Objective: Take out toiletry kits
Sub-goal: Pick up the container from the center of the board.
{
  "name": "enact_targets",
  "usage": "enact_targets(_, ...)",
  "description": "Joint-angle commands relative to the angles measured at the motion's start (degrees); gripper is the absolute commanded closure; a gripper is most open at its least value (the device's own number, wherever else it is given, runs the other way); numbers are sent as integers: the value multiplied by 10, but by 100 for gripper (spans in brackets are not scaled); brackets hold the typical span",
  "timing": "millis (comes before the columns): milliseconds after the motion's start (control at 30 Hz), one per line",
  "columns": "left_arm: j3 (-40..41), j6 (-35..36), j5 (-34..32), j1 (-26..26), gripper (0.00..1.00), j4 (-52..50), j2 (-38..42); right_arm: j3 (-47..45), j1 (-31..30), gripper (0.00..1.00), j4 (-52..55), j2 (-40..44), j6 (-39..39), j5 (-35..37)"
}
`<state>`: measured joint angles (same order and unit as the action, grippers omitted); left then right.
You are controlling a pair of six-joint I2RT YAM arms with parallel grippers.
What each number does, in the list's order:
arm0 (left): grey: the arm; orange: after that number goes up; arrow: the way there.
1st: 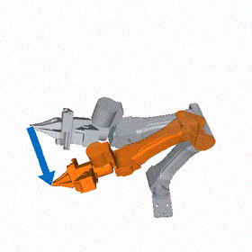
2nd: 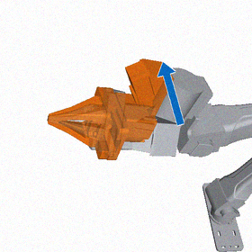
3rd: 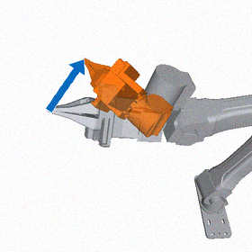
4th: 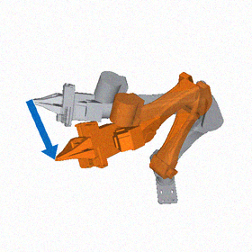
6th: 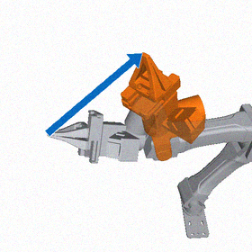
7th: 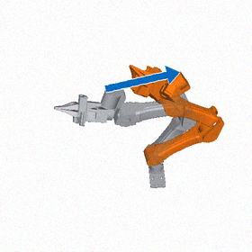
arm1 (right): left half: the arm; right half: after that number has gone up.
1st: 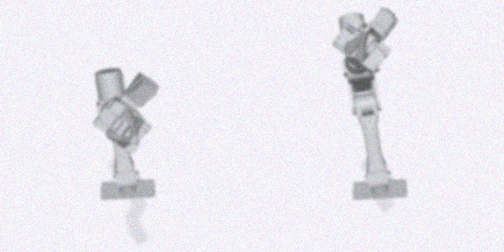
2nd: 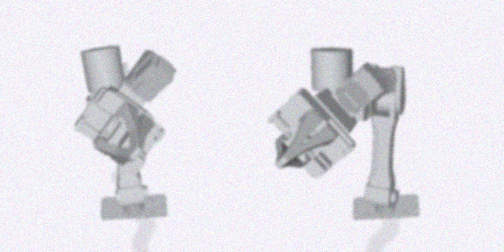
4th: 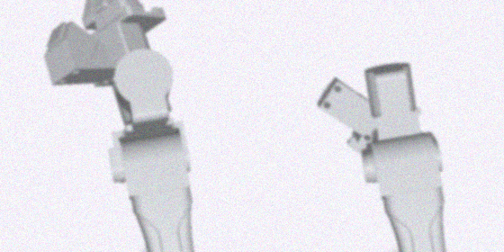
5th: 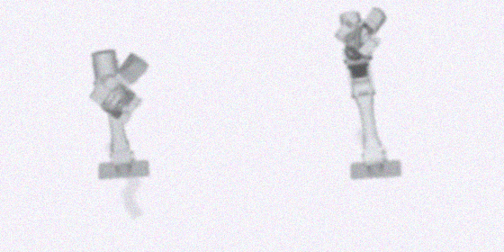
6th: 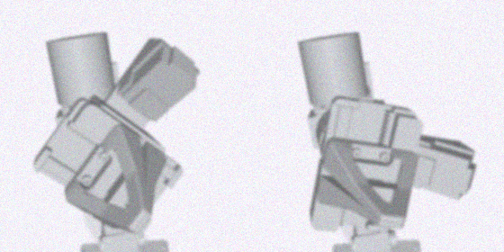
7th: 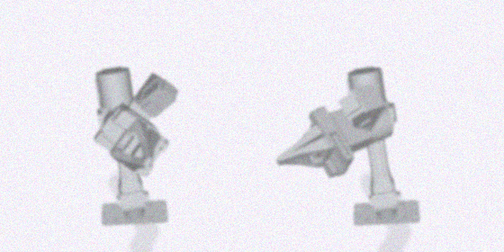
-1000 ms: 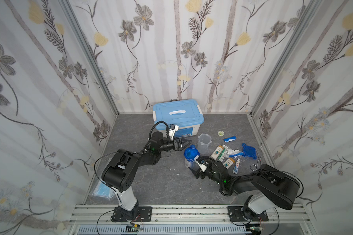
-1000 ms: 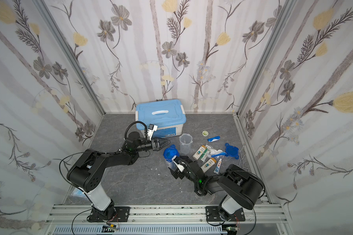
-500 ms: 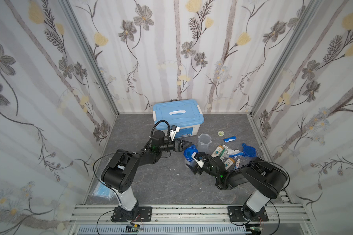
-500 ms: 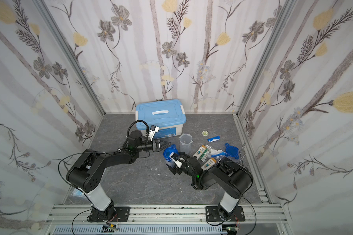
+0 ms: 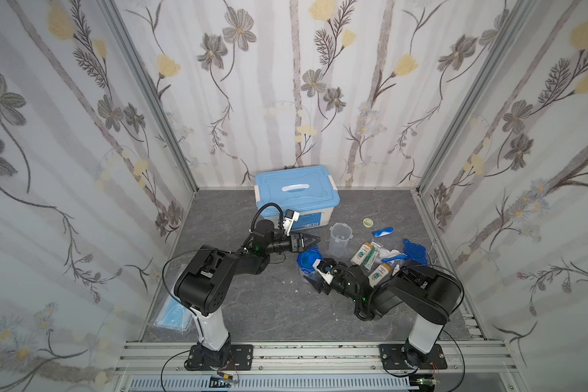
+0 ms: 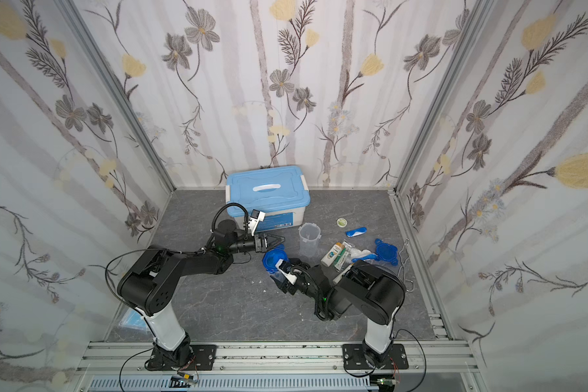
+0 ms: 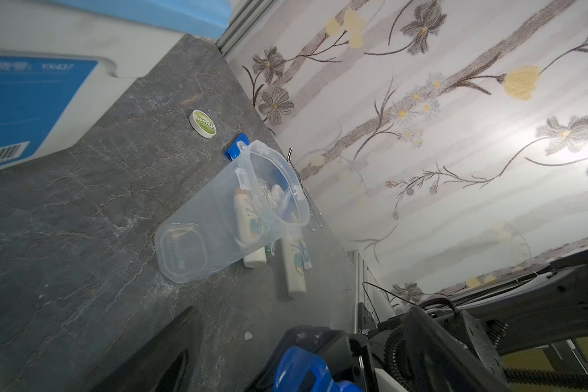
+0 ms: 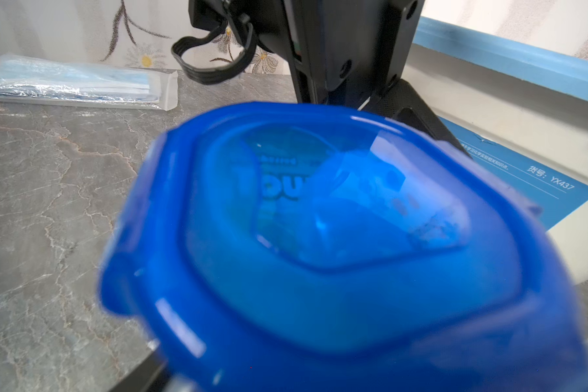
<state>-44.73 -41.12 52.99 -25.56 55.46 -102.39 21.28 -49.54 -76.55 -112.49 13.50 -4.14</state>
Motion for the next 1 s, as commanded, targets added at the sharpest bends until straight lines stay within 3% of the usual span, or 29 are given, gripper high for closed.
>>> enact_targets(0,2,4,0,-2,6,15,3,6,-1,29,-37,-5,4,12)
enact_targets(100,4,-10,-2,-6,6,43,-9,8,-2,31,-50,-9,-7,3)
enact_targets(200,1,-30,-1,-7,7,70,-23,21,-6,22,-49,-25,-6,3)
enact_targets(567,1,-14,-2,-7,10,27,-5,49,-5,16,-45,-58,-15,5)
enact_targets(833,-13,43,-23,-29,10,-61,28,66,-5,16,-82,-89,-45,10)
enact_targets(967,-10,22,-23,-28,10,-32,20,62,-5,19,-87,-85,-43,18)
